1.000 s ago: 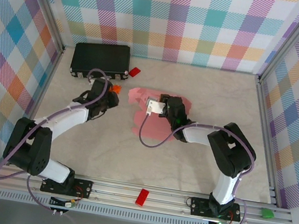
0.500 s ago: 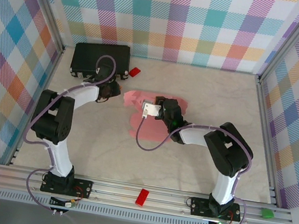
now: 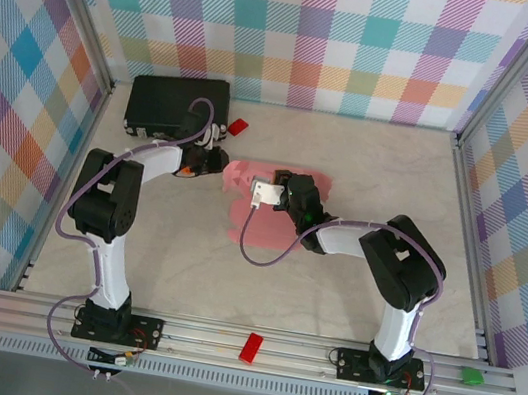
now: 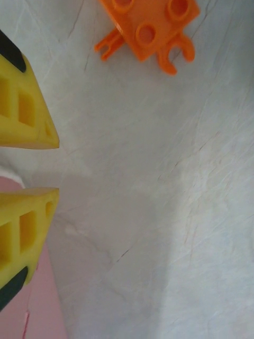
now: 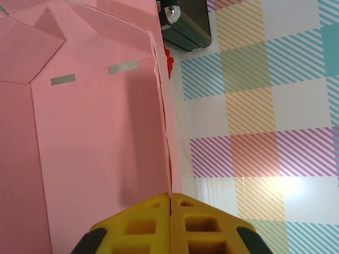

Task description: Fold the paper box

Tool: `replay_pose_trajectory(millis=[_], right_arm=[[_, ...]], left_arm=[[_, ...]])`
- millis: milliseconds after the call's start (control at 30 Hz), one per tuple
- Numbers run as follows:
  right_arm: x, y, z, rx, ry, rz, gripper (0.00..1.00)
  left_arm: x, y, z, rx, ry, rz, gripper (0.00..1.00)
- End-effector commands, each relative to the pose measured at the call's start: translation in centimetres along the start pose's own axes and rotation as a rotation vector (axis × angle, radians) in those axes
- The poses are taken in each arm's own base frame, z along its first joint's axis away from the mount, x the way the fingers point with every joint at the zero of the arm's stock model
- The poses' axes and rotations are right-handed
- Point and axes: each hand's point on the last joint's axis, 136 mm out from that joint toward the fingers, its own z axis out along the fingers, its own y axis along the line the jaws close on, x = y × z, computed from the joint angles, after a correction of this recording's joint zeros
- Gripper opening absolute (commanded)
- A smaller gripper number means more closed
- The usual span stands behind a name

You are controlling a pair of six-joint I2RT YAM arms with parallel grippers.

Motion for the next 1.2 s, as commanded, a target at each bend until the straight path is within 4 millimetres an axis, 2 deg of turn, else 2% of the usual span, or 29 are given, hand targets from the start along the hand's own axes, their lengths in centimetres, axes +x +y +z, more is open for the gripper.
replay_pose_trajectory(millis=[0, 300, 633, 1167], right_arm=[[-0.7, 0.4, 0.5, -0.001, -0.014, -0.014, 0.00], [-0.6, 0.7, 0.8, 0.000, 0.000, -0.018, 0.00], [-0.4, 0.9, 0.9, 0.003, 0.008, -0.020, 0.00], [-0.5, 0.9, 1.1, 0.005, 0.009, -0.016, 0.00]], left_arm=[[1.3, -1.5, 0.0, 0.084, 0.054, 0.034, 0.25], [2.8, -4.0, -0.1, 0.203, 0.081, 0.091, 0.25], [3.8, -5.2, -0.8, 0.257, 0.095, 0.114, 0.25], [5.9, -6.6, -1.7, 0.323, 0.139, 0.157, 0.19]])
